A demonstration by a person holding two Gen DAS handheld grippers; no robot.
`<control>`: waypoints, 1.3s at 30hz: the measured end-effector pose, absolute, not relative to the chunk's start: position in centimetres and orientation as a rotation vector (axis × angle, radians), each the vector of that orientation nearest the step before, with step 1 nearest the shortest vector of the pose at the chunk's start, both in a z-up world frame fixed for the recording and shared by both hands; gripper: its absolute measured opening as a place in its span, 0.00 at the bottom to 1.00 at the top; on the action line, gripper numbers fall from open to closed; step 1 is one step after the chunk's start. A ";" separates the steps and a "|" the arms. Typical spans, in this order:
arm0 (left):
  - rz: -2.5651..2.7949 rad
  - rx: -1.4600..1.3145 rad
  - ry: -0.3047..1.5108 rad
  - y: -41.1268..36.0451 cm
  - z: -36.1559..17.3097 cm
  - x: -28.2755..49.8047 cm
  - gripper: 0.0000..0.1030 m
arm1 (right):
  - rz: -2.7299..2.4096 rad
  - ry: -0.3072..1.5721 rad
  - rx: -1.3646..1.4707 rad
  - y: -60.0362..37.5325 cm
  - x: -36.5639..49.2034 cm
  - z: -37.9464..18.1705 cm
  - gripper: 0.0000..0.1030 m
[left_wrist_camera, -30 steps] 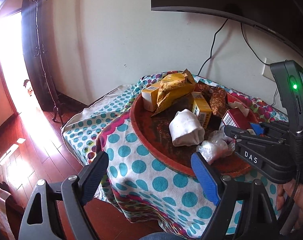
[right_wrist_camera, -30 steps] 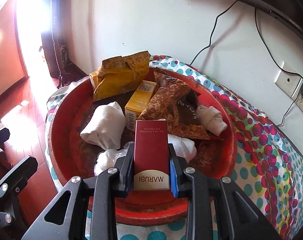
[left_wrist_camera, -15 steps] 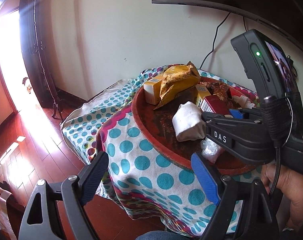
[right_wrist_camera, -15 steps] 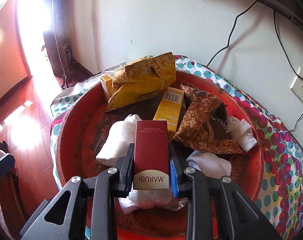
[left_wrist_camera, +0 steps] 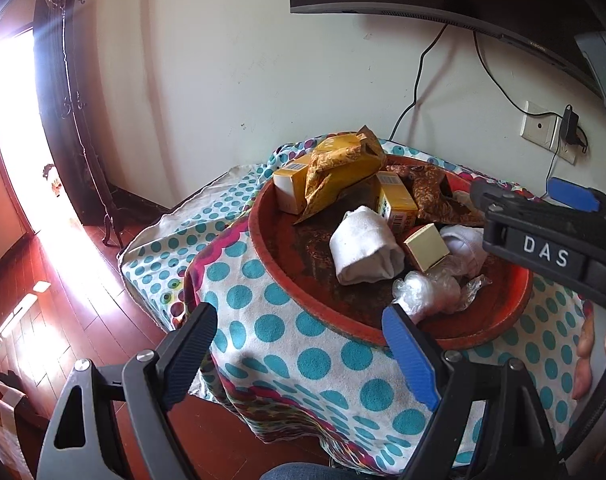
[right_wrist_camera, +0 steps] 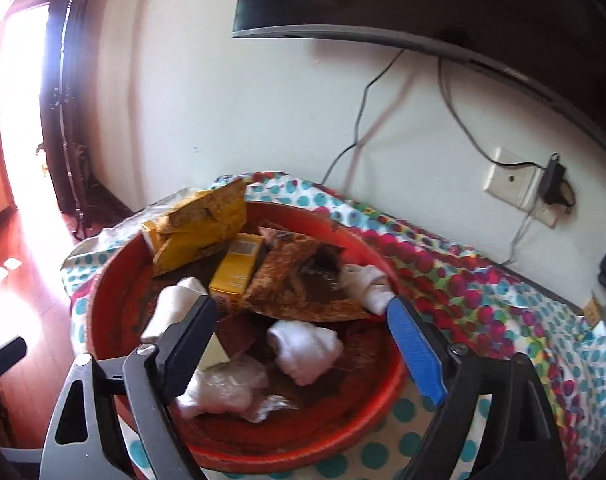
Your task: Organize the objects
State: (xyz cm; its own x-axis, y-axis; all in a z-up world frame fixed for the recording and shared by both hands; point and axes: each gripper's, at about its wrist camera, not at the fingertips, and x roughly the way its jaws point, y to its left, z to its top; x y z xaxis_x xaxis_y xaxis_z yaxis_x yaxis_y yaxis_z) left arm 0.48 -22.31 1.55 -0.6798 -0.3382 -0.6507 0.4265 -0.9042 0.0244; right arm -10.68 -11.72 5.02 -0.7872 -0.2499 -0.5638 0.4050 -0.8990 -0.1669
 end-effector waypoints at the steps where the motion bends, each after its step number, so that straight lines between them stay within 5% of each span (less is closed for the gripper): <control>1: -2.547 0.949 0.167 -22.0 1.6 0.4 0.84 | -2.660 0.397 0.791 -11.0 -10.3 5.2 0.96; 22: -2.681 0.775 0.160 -14.7 7.2 6.6 0.85 | -2.899 0.174 0.672 0.6 -1.6 12.0 1.00; 32: -2.697 0.829 0.314 -15.7 5.8 5.8 0.85 | -2.861 0.164 0.719 0.5 -2.5 9.8 1.00; 39: -2.543 0.849 0.168 -15.7 4.7 5.1 0.85 | -2.840 0.162 0.767 -0.1 -3.5 8.3 1.00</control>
